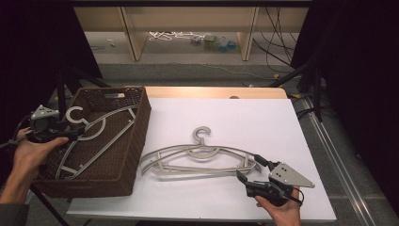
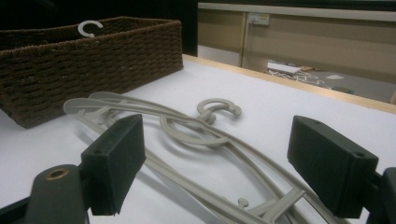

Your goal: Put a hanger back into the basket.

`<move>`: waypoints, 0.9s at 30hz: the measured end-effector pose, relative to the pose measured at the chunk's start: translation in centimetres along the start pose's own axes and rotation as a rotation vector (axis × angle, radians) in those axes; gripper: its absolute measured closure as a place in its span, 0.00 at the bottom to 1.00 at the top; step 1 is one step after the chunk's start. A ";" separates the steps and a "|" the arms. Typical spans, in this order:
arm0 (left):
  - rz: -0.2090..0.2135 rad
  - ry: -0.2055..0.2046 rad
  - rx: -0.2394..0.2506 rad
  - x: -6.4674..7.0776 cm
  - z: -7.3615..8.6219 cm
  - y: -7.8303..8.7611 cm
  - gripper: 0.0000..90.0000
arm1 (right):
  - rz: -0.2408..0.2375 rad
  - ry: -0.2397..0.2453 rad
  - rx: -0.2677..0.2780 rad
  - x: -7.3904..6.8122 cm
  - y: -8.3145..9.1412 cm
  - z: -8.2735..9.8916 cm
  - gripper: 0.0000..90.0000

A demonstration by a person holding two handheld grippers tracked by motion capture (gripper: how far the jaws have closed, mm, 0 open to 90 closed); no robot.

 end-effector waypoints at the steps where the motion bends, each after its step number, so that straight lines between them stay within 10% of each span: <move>1: 0.017 -0.011 0.024 1.1 -0.4 0.4 0.34 | 0.001 0.000 0.001 0.0 0.0 0.0 0.22; 14: 0.287 -0.020 0.234 12.3 -2.0 1.8 0.26 | -0.001 -0.003 0.012 -0.1 -0.1 0.0 0.22; 22: 0.353 -0.043 0.309 15.5 -1.8 1.6 0.25 | -0.008 -0.010 0.018 -0.2 -0.1 -0.1 0.21; 27: 0.432 0.026 0.347 16.8 -1.6 1.0 0.23 | 0.005 0.006 0.034 0.0 -0.1 -0.2 0.19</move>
Point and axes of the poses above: each handheld gripper's, and its own axes: y roughly backward along the jaws, z roughly out of its underside, x roughly to its right, the point moved 4 cm from there along -y, roughly forward along the jaws, and after that the axes turned 4 degrees about y, right-handed, at the moved point
